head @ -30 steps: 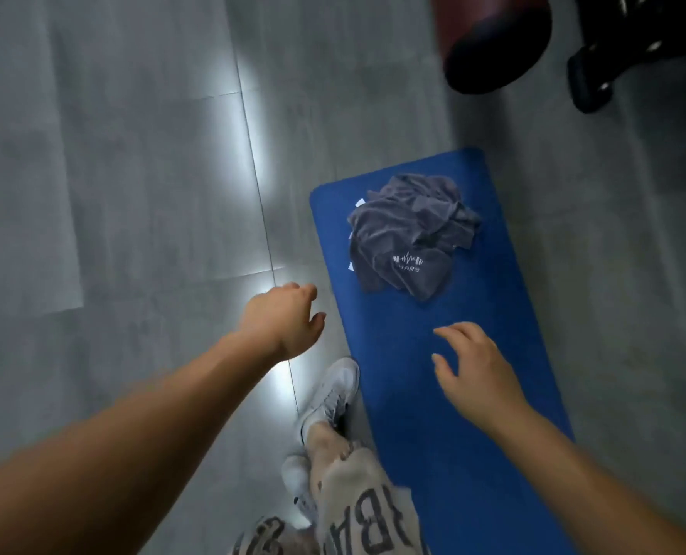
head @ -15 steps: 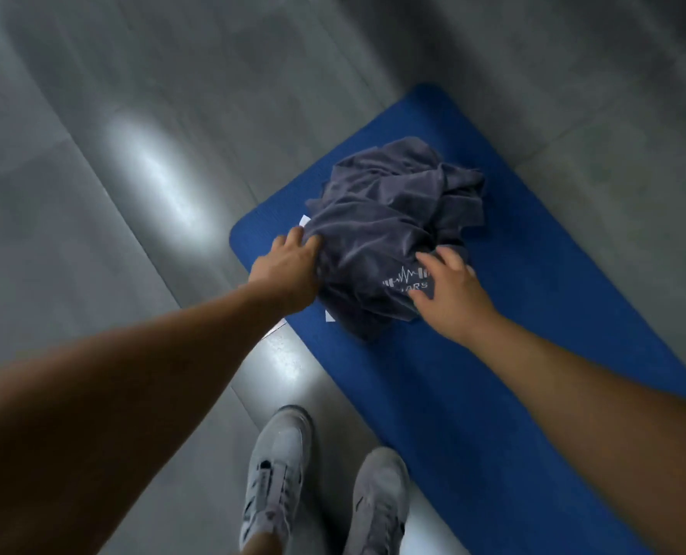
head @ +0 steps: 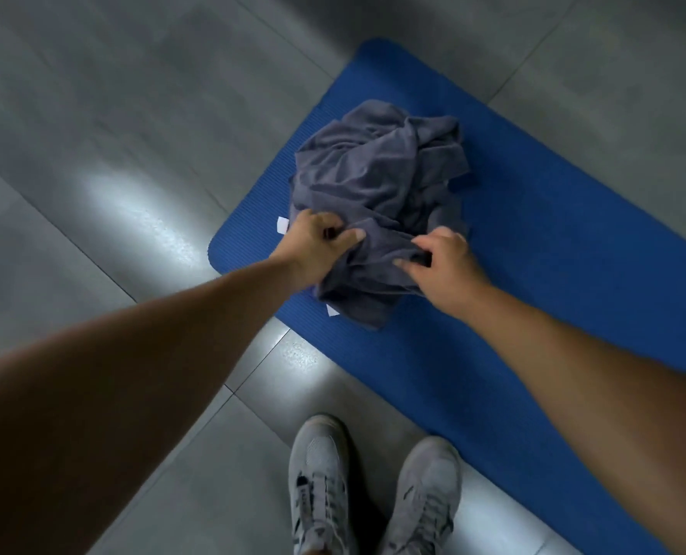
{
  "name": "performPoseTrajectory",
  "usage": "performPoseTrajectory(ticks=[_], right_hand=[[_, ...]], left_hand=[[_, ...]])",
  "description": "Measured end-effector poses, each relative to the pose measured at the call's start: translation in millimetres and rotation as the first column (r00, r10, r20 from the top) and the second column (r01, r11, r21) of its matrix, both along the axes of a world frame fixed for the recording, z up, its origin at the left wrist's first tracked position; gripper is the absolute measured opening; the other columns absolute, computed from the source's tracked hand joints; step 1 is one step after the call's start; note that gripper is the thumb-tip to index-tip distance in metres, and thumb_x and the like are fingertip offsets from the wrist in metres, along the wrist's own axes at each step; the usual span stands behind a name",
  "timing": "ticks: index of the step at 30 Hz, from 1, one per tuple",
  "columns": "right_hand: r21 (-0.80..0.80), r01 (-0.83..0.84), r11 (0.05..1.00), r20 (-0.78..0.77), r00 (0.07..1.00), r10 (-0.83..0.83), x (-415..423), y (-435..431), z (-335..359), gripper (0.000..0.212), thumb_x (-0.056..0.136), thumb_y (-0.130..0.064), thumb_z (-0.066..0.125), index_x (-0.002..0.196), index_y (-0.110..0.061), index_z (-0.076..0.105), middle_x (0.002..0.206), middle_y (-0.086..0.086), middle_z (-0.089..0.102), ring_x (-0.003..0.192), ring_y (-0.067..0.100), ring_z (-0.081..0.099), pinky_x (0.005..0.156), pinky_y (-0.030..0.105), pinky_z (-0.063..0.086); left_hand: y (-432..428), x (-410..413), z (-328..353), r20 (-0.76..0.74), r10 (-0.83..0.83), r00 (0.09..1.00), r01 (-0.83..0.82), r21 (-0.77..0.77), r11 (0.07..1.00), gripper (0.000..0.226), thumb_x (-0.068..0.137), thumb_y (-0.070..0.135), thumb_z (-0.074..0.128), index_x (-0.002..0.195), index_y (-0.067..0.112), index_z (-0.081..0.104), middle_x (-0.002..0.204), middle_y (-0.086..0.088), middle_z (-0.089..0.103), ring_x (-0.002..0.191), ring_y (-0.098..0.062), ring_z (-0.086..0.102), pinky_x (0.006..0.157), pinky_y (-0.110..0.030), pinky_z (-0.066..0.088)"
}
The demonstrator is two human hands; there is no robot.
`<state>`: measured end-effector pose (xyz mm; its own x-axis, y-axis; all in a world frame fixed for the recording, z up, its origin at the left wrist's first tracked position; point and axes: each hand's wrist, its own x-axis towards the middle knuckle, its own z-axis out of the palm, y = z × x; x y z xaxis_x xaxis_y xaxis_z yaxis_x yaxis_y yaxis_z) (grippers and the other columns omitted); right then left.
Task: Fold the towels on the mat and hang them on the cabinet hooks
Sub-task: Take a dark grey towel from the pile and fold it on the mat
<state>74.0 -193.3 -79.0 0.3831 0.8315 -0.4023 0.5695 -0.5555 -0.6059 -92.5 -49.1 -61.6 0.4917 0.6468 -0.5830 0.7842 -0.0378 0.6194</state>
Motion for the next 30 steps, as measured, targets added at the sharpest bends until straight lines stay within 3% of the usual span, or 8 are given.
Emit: performPoseTrajectory(ticks=[2, 4, 7, 9, 16, 19, 24, 30], right_hand=[[0.021, 0.101, 0.995, -0.141, 0.985, -0.097, -2, -23, 38, 0.021, 0.090, -0.031, 0.072, 0.093, -0.010, 0.068, 0.104, 0.002, 0.053, 0.097, 0.019, 0.056, 0.078, 0.024, 0.041], [0.014, 0.192, 0.981, -0.311, 0.933, -0.178, -4, -48, 93, 0.018, 0.089, -0.029, 0.073, 0.103, -0.020, 0.067, 0.112, -0.005, 0.061, 0.101, 0.010, 0.061, 0.082, 0.018, 0.046], [0.006, 0.291, 0.957, -0.489, 0.835, -0.251, -6, -83, 181, 0.022, 0.088, -0.025, 0.074, 0.108, -0.023, 0.067, 0.099, -0.011, 0.073, 0.096, 0.003, 0.068, 0.079, 0.016, 0.053], [0.007, 0.361, 0.932, -0.534, 0.790, -0.302, -7, -105, 234, 0.022, 0.085, -0.030, 0.075, 0.104, -0.026, 0.066, 0.095, -0.014, 0.074, 0.091, 0.001, 0.069, 0.075, 0.016, 0.054], [0.087, 0.622, 0.778, -0.404, 0.736, -0.544, 21, -189, 346, 0.024, 0.089, -0.039, 0.068, 0.085, -0.017, 0.061, 0.074, -0.004, 0.066, 0.068, 0.009, 0.061, 0.058, 0.019, 0.047], [0.080, 0.694, 0.716, -0.369, 0.688, -0.625, 44, -242, 358, 0.026, 0.091, -0.038, 0.067, 0.083, -0.015, 0.061, 0.075, 0.001, 0.064, 0.070, 0.017, 0.060, 0.061, 0.030, 0.047], [0.059, 0.768, 0.638, -0.355, 0.613, -0.706, 89, -353, 357, 0.029, 0.092, -0.037, 0.067, 0.075, -0.016, 0.056, 0.062, -0.010, 0.055, 0.058, 0.005, 0.050, 0.054, 0.023, 0.040], [0.040, 0.788, 0.615, -0.361, 0.585, -0.726, 152, -511, 328, 0.031, 0.094, -0.040, 0.065, 0.081, -0.011, 0.059, 0.076, 0.005, 0.063, 0.066, 0.014, 0.056, 0.059, 0.028, 0.045]], left_hand=[[-21, -4, 34, 0.077, 0.048, 0.996, -0.046, -0.024, 0.999, 0.032, 0.088, 0.059, 0.065, 0.079, 0.028, 0.066, 0.109, -0.003, 0.055, 0.102, -0.018, 0.057, 0.093, -0.038, 0.052], [-45, -8, 76, 0.157, 0.150, 0.976, -0.126, -0.154, 0.980, 0.036, 0.092, 0.048, 0.067, 0.087, 0.013, 0.068, 0.096, -0.015, 0.065, 0.088, -0.020, 0.064, 0.084, -0.042, 0.056], [-83, -7, 143, 0.198, 0.332, 0.922, -0.237, -0.391, 0.890, 0.045, 0.091, 0.041, 0.072, 0.097, -0.002, 0.060, 0.084, -0.021, 0.070, 0.080, -0.035, 0.068, 0.084, -0.049, 0.057], [-108, 4, 186, 0.241, 0.409, 0.880, -0.279, -0.434, 0.857, 0.047, 0.091, 0.034, 0.074, 0.098, -0.009, 0.057, 0.084, -0.022, 0.066, 0.077, -0.030, 0.063, 0.080, -0.048, 0.055], [-188, 68, 296, 0.378, 0.371, 0.848, -0.153, -0.497, 0.854, 0.053, 0.082, 0.033, 0.076, 0.085, -0.013, 0.049, 0.084, -0.042, 0.054, 0.067, -0.031, 0.054, 0.065, -0.044, 0.048], [-234, 97, 321, 0.419, 0.290, 0.861, -0.049, -0.498, 0.866, 0.053, 0.083, 0.035, 0.076, 0.089, -0.013, 0.055, 0.084, -0.037, 0.058, 0.066, -0.025, 0.053, 0.065, -0.039, 0.047], [-339, 153, 333, 0.403, 0.181, 0.897, 0.022, -0.450, 0.893, 0.048, 0.081, 0.043, 0.075, 0.077, 0.000, 0.054, 0.064, -0.011, 0.054, 0.062, -0.023, 0.051, 0.062, -0.040, 0.045], [-500, 228, 313, 0.370, 0.092, 0.924, 0.060, -0.381, 0.923, 0.027, 0.094, 0.027, 0.071, 0.075, 0.013, 0.057, 0.060, 0.003, 0.057, 0.056, -0.010, 0.053, 0.060, -0.025, 0.047]])
